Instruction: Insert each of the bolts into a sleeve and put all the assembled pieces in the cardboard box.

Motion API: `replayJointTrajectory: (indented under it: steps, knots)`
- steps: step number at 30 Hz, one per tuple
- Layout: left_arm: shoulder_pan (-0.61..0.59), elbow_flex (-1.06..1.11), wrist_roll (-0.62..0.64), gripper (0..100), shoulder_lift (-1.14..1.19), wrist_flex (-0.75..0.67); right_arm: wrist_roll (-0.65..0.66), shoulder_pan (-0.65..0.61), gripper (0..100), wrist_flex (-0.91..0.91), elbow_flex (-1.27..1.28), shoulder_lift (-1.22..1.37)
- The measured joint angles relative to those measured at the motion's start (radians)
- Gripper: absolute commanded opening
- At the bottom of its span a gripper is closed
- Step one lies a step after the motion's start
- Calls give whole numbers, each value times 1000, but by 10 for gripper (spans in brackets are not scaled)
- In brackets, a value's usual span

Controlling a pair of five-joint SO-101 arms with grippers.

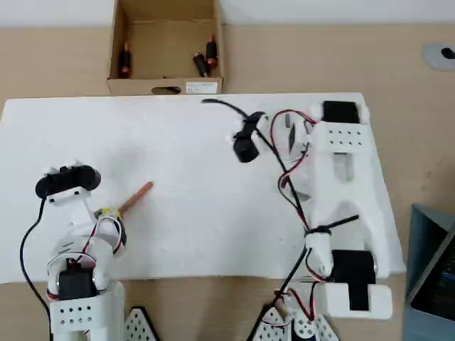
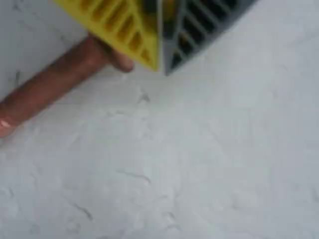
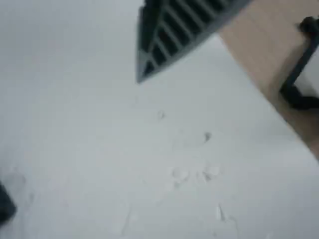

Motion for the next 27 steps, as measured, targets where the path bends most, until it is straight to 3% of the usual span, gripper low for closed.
replayJointTrajectory:
  steps: [27]
  knots:
    - [0, 0, 0, 3, 0, 0, 98, -8, 224, -273, 3, 311]
